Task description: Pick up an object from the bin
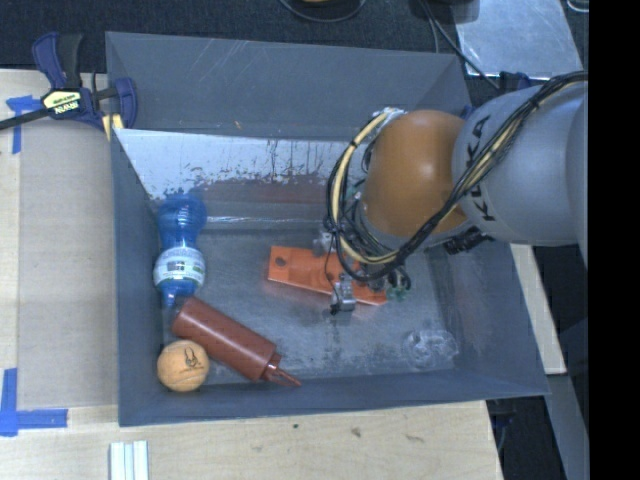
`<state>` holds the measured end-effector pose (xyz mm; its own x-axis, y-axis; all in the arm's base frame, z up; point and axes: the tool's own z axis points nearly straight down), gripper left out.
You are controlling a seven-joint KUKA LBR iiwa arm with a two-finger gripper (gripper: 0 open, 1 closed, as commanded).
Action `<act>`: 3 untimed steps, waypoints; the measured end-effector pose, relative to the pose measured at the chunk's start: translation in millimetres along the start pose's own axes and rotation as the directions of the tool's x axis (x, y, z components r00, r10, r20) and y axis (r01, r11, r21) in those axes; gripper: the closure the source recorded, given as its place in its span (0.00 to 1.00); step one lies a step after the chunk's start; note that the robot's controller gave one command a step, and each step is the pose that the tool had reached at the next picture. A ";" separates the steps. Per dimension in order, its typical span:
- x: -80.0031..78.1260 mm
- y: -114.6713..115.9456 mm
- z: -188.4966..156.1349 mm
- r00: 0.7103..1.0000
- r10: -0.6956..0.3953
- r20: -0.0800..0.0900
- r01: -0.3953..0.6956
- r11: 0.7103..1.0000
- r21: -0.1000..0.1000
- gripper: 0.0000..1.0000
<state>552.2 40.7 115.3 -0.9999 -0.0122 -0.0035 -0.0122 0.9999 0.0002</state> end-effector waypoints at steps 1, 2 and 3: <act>16.8 -3.8 3.3 0.999 -0.053 0.000 0.053 0.999 0.000 1.00; 17.0 -3.8 4.1 0.999 -0.052 -0.001 0.052 0.999 0.000 1.00; -7.3 -24.8 -178.3 0.998 -0.061 0.005 0.061 0.998 0.001 1.00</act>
Offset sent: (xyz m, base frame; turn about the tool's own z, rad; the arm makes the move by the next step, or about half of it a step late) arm 0.0000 0.0000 0.0000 0.0000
